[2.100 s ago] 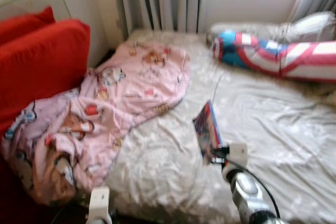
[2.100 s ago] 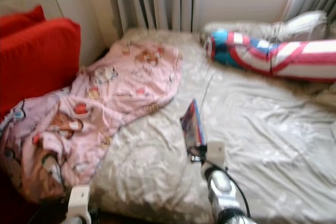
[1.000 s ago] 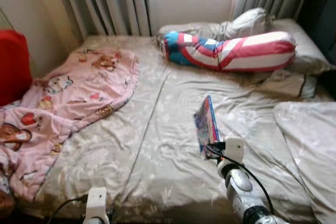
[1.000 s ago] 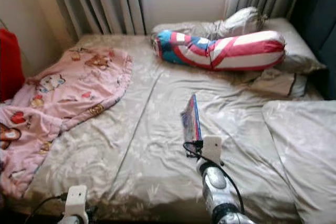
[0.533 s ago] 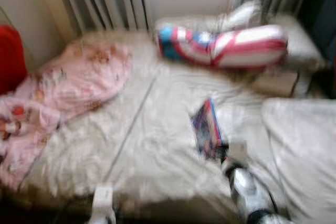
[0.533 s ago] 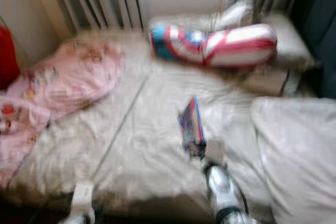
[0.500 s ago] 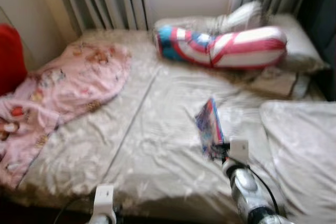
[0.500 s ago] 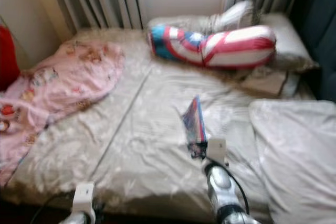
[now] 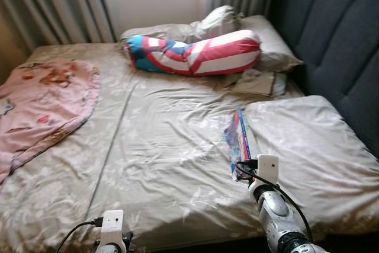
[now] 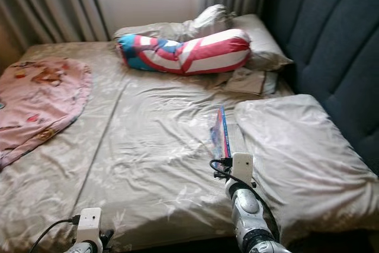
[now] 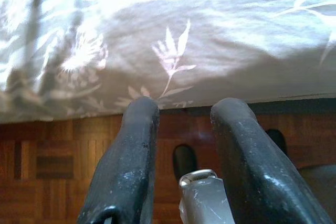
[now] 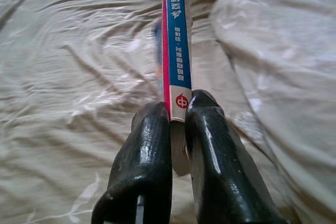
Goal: Clean up the room
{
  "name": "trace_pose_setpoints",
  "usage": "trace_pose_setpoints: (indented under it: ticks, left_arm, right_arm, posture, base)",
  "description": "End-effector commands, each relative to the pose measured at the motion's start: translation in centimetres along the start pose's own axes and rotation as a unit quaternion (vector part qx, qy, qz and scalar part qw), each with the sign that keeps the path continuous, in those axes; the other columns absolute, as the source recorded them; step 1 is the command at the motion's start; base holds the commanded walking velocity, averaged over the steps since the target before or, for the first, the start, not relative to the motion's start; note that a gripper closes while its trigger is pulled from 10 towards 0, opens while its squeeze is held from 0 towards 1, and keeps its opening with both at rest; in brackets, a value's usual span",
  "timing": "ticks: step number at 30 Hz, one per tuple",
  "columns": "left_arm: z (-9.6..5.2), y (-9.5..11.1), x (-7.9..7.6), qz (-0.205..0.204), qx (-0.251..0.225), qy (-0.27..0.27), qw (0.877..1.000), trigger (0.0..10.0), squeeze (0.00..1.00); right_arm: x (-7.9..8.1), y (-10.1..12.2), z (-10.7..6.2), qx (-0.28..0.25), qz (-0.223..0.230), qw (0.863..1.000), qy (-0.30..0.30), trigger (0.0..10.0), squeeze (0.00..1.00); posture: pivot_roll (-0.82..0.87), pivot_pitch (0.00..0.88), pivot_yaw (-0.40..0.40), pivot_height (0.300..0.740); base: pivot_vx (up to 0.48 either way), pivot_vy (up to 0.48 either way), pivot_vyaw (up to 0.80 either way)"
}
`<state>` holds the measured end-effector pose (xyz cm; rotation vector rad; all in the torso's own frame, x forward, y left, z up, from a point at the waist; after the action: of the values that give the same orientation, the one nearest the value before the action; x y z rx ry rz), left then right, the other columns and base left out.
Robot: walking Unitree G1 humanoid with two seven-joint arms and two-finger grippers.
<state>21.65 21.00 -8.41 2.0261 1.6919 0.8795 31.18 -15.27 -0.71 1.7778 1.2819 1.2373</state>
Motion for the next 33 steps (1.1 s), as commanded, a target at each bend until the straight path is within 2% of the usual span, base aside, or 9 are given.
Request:
trace_pose_setpoints:
  ticks: [1,9,12,25,33]
  left_arm:
    - [-0.07,-0.43,0.25,-0.002,0.008,0.001,1.0,10.0,0.0]
    - [-0.09,-0.51,-0.04,0.006,0.009,-0.003,1.0,10.0,0.0]
    - [-0.09,-0.64,-0.13,0.018,0.016,-0.005,1.0,10.0,0.0]
    - [-0.06,-0.34,-0.62,0.008,0.006,-0.007,1.0,10.0,0.0]
    - [-0.04,-0.21,-0.27,0.006,0.003,-0.005,1.0,10.0,0.0]
  right_arm:
    - [0.58,0.8,0.31,-0.014,-0.002,1.0,0.011,10.0,0.0]
    - [0.59,0.57,0.26,-0.009,-0.004,1.0,0.011,10.0,0.0]
    - [0.58,0.52,0.21,-0.011,-0.003,1.0,0.011,10.0,0.0]
    - [0.64,0.28,0.17,-0.006,-0.009,1.0,0.012,10.0,0.0]
    - [0.71,0.34,0.19,-0.007,-0.009,1.0,0.013,10.0,0.0]
  posture:
    - [-0.09,0.0,0.003,0.74]
    - [-0.09,0.0,0.002,0.74]
    - [-0.09,0.0,0.0,0.74]
    - [-0.09,0.0,-0.001,0.74]
    - [-0.09,0.0,-0.002,0.74]
  base:
    - [0.0,0.0,-0.76]
    - [0.0,0.0,-0.76]
    - [0.379,0.0,-0.66]
    - [0.0,0.0,0.0]
    - [0.0,0.0,0.0]
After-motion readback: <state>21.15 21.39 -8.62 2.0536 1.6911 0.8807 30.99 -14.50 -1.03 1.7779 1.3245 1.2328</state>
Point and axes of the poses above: a point about 5 cm out from each wrist's last joint towards the gripper, its own z axis pointing out of the wrist towards the gripper, its own y axis along the axis of the wrist's last joint, x = y × z, the point moved 2 cm from there along z, pointing out of the wrist towards the gripper, and after that the axes turned 15 degrees about z, right-handed, at the moved point
